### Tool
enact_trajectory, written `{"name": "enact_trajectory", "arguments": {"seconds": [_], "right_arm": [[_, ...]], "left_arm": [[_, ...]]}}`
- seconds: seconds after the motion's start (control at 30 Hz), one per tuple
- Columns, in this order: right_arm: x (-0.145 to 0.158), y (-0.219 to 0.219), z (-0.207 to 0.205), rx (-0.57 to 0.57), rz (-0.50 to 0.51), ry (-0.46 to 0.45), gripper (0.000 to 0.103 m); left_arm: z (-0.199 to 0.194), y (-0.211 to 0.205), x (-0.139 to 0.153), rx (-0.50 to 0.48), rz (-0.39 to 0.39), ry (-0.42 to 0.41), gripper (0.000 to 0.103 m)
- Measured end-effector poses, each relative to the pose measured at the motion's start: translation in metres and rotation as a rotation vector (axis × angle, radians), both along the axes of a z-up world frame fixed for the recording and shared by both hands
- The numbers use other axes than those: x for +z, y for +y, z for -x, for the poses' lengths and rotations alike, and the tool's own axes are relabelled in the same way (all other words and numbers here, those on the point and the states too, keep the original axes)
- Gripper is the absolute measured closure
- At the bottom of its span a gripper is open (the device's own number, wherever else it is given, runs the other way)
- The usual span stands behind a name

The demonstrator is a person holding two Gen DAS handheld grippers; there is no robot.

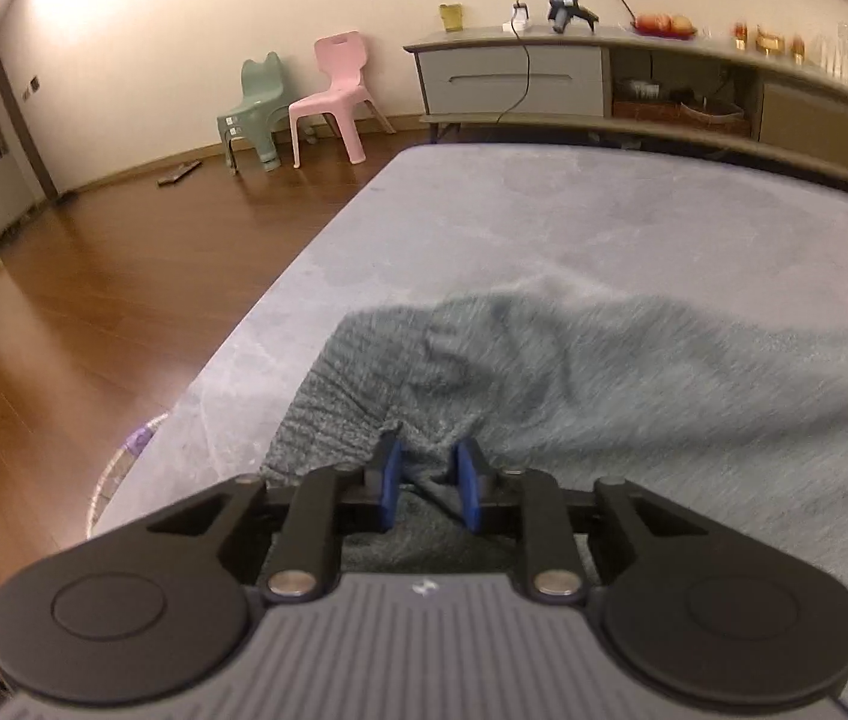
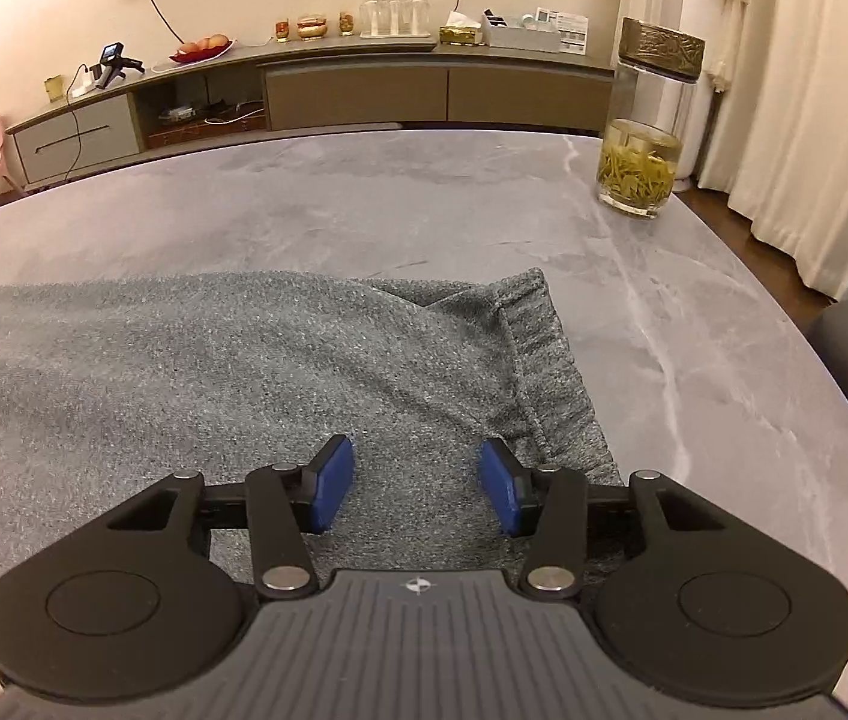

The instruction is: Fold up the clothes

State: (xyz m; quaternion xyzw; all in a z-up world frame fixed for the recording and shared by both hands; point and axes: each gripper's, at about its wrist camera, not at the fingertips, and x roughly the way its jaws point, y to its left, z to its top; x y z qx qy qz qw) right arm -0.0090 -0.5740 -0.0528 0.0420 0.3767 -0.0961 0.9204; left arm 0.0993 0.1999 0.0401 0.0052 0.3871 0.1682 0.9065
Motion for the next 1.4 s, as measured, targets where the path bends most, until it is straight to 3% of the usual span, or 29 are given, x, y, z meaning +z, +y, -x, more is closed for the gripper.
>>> {"name": "enact_trajectory", "arguments": {"seconds": [0.1, 0.2, 0.27, 0.4, 0.47, 0.57, 0.67, 0.8, 0.93, 1.03, 1.13, 1.27, 1.4], "right_arm": [[0.013, 0.006, 0.007, 0.003, -0.002, -0.048, 0.051], [0.019, 0.012, 0.009, 0.023, -0.002, -0.066, 0.051], [0.015, 0.019, 0.005, 0.037, -0.003, -0.044, 0.051], [0.001, 0.028, -0.014, 0.05, 0.035, 0.028, 0.051], [-0.004, 0.023, -0.021, 0.021, 0.026, 0.031, 0.043], [-0.001, 0.016, -0.027, -0.021, -0.006, 0.035, 0.043], [0.015, 0.013, -0.016, -0.048, -0.023, -0.029, 0.042], [0.022, 0.0, -0.005, -0.114, -0.052, -0.095, 0.041], [0.004, -0.011, -0.02, -0.144, -0.052, -0.052, 0.042], [-0.003, -0.006, -0.028, -0.113, 0.024, -0.031, 0.042], [0.005, -0.008, -0.022, -0.088, -0.001, -0.063, 0.043], [0.022, -0.025, 0.008, -0.152, -0.035, -0.12, 0.028], [0.017, -0.044, 0.036, -0.226, -0.133, -0.097, 0.028]], "left_arm": [[0.009, 0.026, 0.024, 0.087, 0.058, -0.111, 0.073], [0.017, 0.056, 0.027, 0.166, 0.137, -0.126, 0.074], [0.018, 0.065, 0.02, 0.167, 0.169, -0.1, 0.074], [0.009, 0.067, -0.01, 0.128, 0.088, 0.007, 0.073], [0.007, 0.069, -0.017, 0.131, 0.06, 0.01, 0.071], [0.011, 0.07, -0.002, 0.147, 0.072, -0.023, 0.073], [0.015, 0.06, 0.022, 0.086, 0.066, -0.11, 0.073], [-0.011, 0.043, 0.01, 0.006, 0.01, -0.041, 0.071], [-0.043, 0.04, -0.012, 0.029, -0.034, 0.028, 0.069], [-0.057, 0.044, -0.018, 0.08, -0.038, 0.026, 0.065], [-0.058, 0.038, -0.006, 0.105, -0.04, 0.025, 0.068], [-0.032, 0.007, 0.039, 0.021, -0.008, -0.082, 0.07], [-0.005, -0.056, 0.067, -0.174, 0.059, -0.144, 0.07]]}}
